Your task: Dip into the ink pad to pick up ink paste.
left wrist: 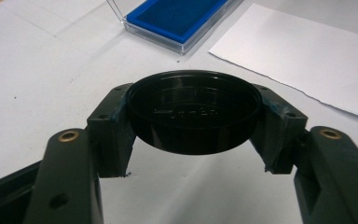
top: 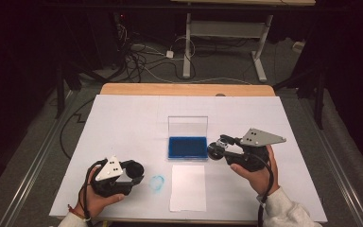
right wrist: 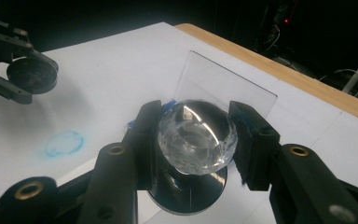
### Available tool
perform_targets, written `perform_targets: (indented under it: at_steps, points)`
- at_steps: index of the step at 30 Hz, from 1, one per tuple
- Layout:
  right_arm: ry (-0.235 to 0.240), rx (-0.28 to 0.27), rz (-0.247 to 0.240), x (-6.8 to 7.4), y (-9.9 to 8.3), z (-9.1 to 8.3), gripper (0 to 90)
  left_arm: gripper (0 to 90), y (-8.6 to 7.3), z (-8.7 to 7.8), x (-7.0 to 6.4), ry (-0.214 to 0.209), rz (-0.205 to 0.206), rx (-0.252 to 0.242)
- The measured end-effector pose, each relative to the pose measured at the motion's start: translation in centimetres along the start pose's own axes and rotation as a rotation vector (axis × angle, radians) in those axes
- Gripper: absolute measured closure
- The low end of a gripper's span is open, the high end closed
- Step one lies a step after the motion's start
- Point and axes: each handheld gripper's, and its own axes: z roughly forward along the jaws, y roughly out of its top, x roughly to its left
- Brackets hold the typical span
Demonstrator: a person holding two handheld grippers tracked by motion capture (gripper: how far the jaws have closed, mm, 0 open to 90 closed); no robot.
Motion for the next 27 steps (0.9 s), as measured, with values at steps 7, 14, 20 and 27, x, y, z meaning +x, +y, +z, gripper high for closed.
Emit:
perform_targets:
  at_steps: [7, 14, 20, 27]
  points:
    - [0.013, 0.005, -0.007, 0.1, 0.4, 0.8, 56.8, 36.8, -0.2, 0.0, 0.0, 0.000, -0.005, 0.006]
    - [0.021, 0.021, -0.042, 0.4, 1.5, 2.5, 56.8, 36.8, -0.1, 0.3, -0.1, -0.007, 0.003, 0.025]
    - [0.044, 0.034, -0.052, 0.4, 3.1, 4.1, 56.8, 36.8, -0.3, 0.0, -0.3, 0.005, 0.002, 0.034]
    - [0.059, 0.062, -0.064, 0.9, 4.7, 6.0, 56.8, 36.8, -0.3, 0.0, -0.4, 0.007, -0.003, 0.032]
